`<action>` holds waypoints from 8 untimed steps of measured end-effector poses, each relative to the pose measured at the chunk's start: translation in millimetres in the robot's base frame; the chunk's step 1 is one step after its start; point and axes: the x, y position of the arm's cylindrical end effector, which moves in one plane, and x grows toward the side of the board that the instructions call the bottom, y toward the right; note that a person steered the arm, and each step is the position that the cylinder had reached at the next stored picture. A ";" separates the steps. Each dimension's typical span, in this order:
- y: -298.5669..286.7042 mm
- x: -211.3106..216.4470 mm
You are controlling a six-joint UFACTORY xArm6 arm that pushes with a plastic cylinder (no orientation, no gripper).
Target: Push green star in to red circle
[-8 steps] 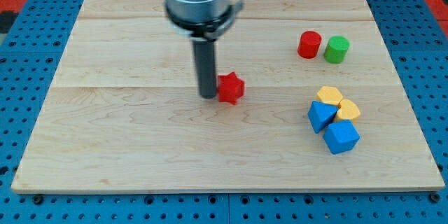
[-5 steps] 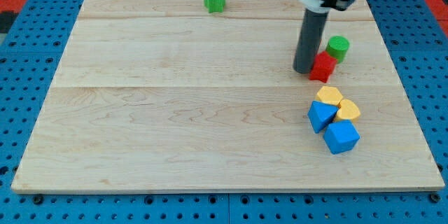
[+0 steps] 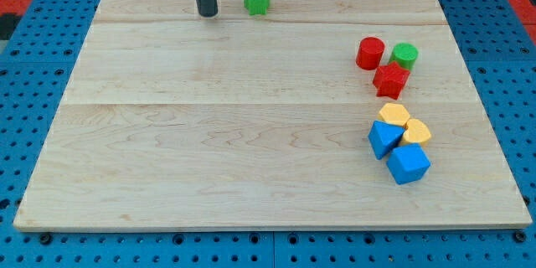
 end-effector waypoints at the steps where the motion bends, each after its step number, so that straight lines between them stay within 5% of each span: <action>1: 0.2 -25.7; 2: 34.6 -36.1; 4: 190.9 68.4; 6: 96.8 36.3; 8: 148.8 -13.2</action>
